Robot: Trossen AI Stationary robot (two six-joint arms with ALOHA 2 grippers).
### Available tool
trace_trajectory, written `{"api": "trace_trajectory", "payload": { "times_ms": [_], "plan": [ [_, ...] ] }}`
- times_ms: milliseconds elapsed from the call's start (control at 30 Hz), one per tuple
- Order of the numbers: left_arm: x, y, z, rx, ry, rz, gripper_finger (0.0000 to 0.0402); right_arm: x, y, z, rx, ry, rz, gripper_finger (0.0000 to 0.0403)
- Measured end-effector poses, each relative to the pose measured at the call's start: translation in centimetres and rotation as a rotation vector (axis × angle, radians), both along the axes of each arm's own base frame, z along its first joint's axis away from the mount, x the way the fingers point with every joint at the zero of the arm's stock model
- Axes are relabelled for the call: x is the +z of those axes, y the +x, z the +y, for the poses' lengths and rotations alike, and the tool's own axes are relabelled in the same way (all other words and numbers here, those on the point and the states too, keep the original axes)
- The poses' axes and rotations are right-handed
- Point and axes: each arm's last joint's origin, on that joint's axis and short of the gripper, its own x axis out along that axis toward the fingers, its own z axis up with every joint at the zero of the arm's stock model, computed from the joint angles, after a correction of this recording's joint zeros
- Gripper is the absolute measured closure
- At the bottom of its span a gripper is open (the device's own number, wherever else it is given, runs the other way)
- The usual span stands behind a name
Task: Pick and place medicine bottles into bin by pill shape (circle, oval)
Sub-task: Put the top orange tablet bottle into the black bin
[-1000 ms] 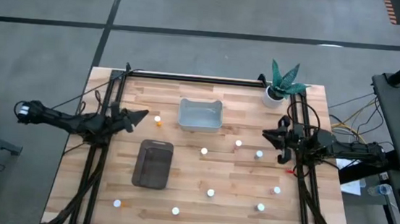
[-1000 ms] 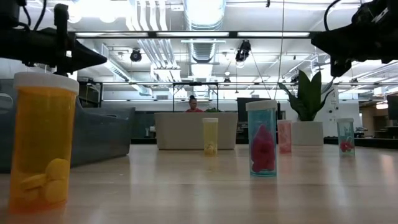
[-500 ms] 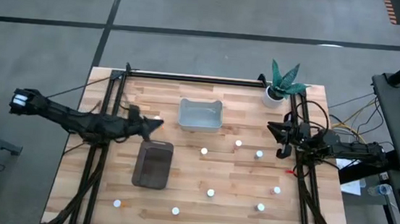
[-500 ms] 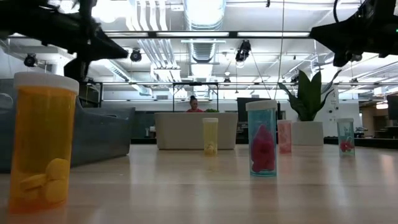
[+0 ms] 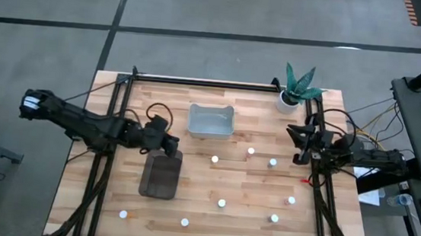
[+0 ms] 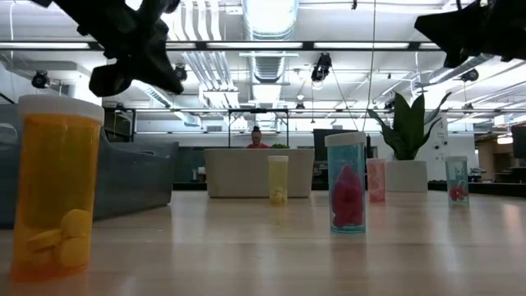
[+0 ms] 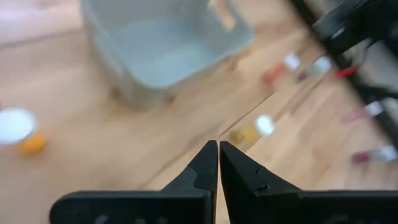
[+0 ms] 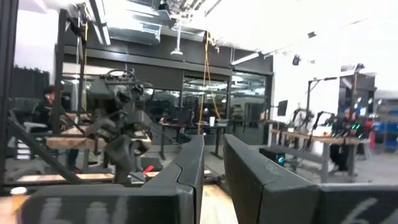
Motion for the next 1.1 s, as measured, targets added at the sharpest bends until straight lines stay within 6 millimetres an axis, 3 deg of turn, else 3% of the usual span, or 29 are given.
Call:
{"api": "trace_trajectory", "payload": {
  "times_ms": [233, 500, 733, 933, 1100],
  "plan": [
    [1.1, 0.7, 0.9, -0.031, -0.150, 0.245, 0.0401, 0.9, -0.3, 0.0, -0.027, -0.067, -0.008, 0.0351],
    [1.8, 0.8, 4.7, 0.073, -0.200, 0.471, 0.0401, 0.8, -0.1, 0.0, -0.032, -0.081, 0.014, 0.0351],
    [0.9, 0.9, 8.3, 0.138, -0.198, 0.546, 0.0401, 0.7, 0.0, 0.0, -0.035, -0.091, 0.029, 0.0351],
    [-0.3, 1.2, 10.1, 0.158, -0.213, 0.603, 0.0400, 0.6, 0.0, 0.0, -0.039, -0.102, 0.046, 0.0351],
    [-1.3, 1.7, 10.6, 0.150, -0.227, 0.647, 0.0358, 0.6, 0.0, 0.0, -0.039, -0.102, 0.046, 0.0351]
  ]
}}
